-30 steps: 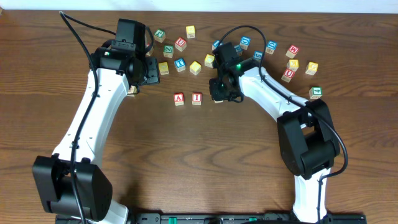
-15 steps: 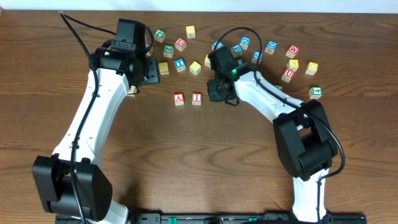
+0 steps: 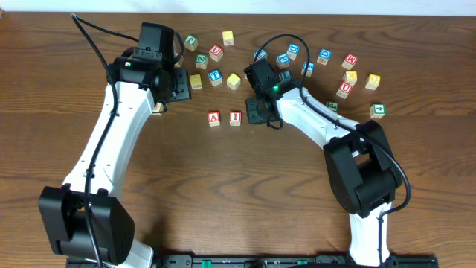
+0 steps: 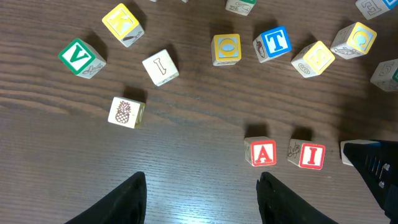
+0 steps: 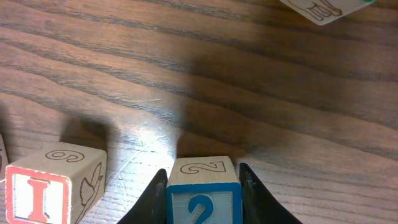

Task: Spell out AI2
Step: 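Carry the 2 block left toward the A and I blocks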

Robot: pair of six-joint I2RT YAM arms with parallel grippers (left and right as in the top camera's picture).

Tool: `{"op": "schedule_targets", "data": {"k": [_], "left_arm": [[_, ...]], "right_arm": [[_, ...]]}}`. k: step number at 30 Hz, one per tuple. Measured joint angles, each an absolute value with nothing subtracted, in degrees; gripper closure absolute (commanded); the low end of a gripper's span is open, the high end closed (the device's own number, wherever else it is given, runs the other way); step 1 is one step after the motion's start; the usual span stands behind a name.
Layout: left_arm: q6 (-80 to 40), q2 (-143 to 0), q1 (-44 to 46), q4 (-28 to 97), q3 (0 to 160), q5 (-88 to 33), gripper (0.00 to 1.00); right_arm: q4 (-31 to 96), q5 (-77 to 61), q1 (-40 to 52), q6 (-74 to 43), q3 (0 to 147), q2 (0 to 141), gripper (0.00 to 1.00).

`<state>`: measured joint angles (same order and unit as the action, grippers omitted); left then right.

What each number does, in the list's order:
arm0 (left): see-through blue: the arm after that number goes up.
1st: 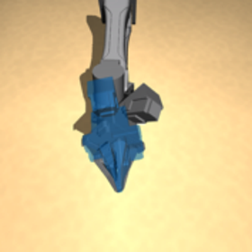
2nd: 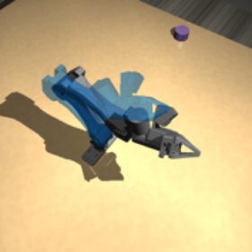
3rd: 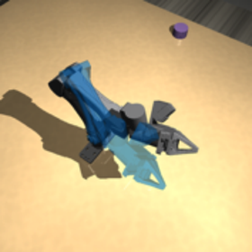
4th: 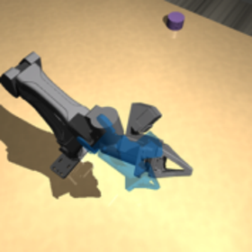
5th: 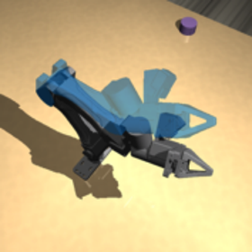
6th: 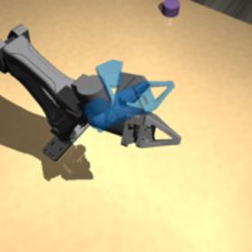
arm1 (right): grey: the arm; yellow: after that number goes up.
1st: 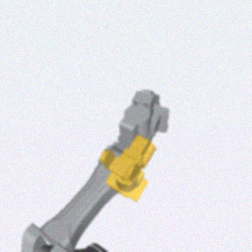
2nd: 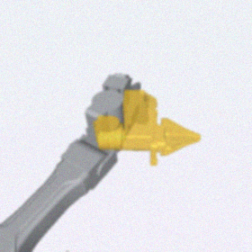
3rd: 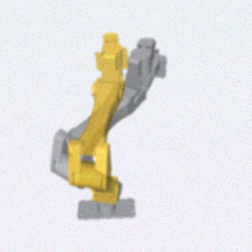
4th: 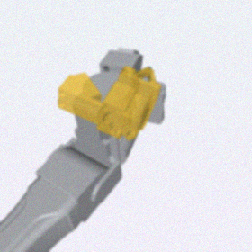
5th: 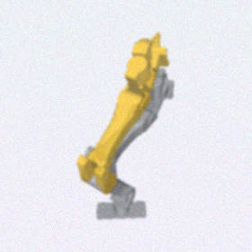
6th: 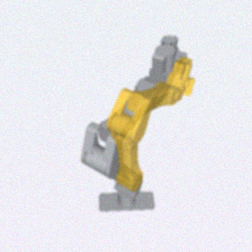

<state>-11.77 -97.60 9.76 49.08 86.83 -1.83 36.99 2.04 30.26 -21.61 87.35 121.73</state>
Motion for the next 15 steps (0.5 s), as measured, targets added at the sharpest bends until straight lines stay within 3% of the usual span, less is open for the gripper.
{"op": "schedule_targets", "data": {"k": [10, 15], "left_arm": [[-11.77, -97.6, 9.76, 49.08, 86.83, -1.83, 0.44], [-11.77, -97.6, 9.76, 49.08, 86.83, -1.83, 0.44]], "right_arm": [[36.95, 2.33, 30.3, -21.98, 87.24, 121.78, 0.73], [36.91, 2.39, 30.52, -22.11, 87.24, 121.78, 0.64]]}}
